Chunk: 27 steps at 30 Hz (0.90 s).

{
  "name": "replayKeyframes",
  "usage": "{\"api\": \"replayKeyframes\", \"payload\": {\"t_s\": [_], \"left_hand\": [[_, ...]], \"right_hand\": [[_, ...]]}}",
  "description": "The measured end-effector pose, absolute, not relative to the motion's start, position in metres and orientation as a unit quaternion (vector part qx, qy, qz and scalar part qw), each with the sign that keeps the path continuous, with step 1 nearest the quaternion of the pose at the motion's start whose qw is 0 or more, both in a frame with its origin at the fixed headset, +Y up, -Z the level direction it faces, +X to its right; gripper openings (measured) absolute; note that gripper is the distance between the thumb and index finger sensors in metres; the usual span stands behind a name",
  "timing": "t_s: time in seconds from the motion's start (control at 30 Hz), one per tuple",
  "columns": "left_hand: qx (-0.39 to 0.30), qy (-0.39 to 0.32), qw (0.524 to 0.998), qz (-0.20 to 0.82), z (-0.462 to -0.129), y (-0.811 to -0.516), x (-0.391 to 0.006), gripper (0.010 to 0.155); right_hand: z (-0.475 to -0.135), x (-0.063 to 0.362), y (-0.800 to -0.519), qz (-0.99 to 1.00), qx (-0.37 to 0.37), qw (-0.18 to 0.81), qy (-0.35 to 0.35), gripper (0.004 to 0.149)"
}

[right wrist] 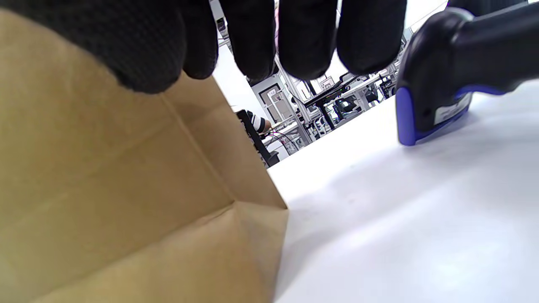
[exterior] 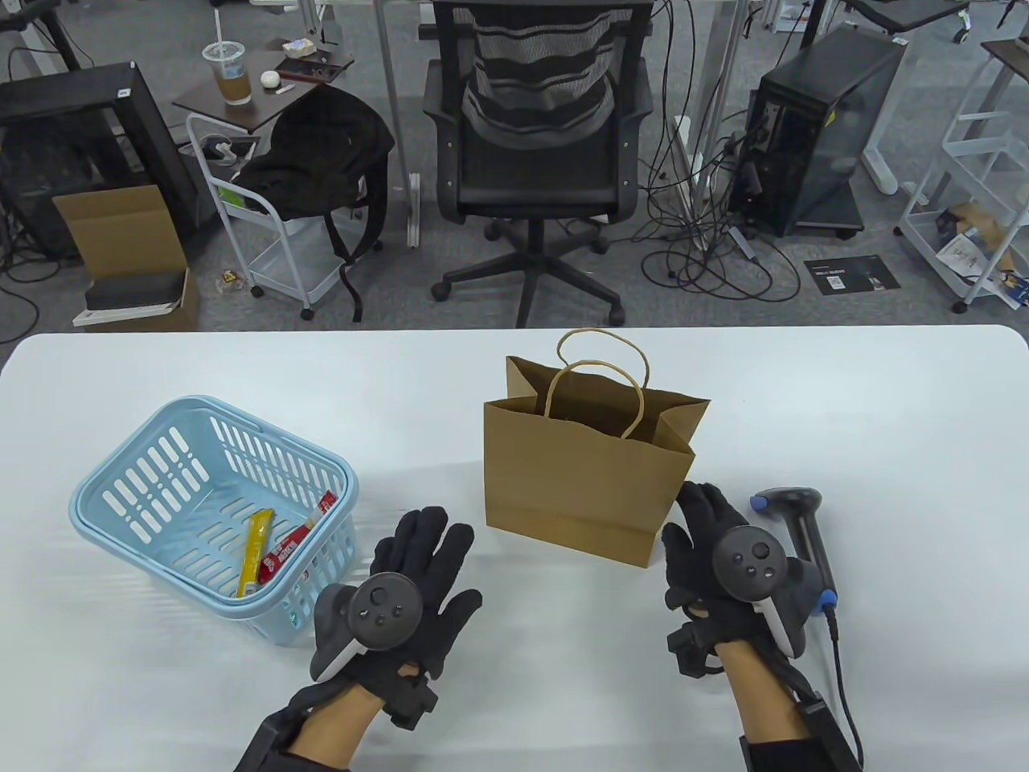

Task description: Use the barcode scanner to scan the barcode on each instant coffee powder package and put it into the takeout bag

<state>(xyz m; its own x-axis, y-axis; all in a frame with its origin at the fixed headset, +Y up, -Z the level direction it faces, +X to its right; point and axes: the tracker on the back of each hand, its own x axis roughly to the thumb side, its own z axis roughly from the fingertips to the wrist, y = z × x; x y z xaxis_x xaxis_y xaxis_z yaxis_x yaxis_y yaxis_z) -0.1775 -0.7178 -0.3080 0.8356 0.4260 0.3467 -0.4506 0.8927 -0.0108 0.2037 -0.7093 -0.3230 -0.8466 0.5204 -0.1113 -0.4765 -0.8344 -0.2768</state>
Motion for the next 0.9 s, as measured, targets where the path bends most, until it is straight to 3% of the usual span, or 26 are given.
{"api": "replayKeyframes", "payload": {"t_s": [0.13,0.27,0.37,0.5,0.67,0.9], "left_hand": [[0.02,-0.164,0.965,0.205,-0.309,-0.72,-0.178,0.083],[-0.005,-0.158,0.969,0.189,-0.311,-0.724,-0.179,0.085],[-0.038,-0.154,0.973,0.169,-0.312,-0.727,-0.177,0.087],[-0.025,-0.148,0.975,0.164,-0.311,-0.725,-0.178,0.096],[-0.018,-0.149,0.974,0.171,-0.311,-0.724,-0.179,0.105],[-0.035,-0.153,0.975,0.158,-0.311,-0.727,-0.177,0.104]], "right_hand": [[-0.32,0.21,-0.703,0.967,-0.101,0.21,-0.104,0.073],[-0.319,0.217,-0.697,0.98,-0.115,0.143,-0.081,0.097],[-0.319,0.222,-0.694,0.983,-0.127,0.117,-0.056,0.104],[-0.319,0.237,-0.693,0.978,-0.144,0.148,-0.037,0.11],[-0.314,0.283,-0.688,0.954,-0.21,0.2,-0.073,0.122],[-0.312,0.324,-0.704,0.927,-0.283,0.238,-0.063,0.126]]}}
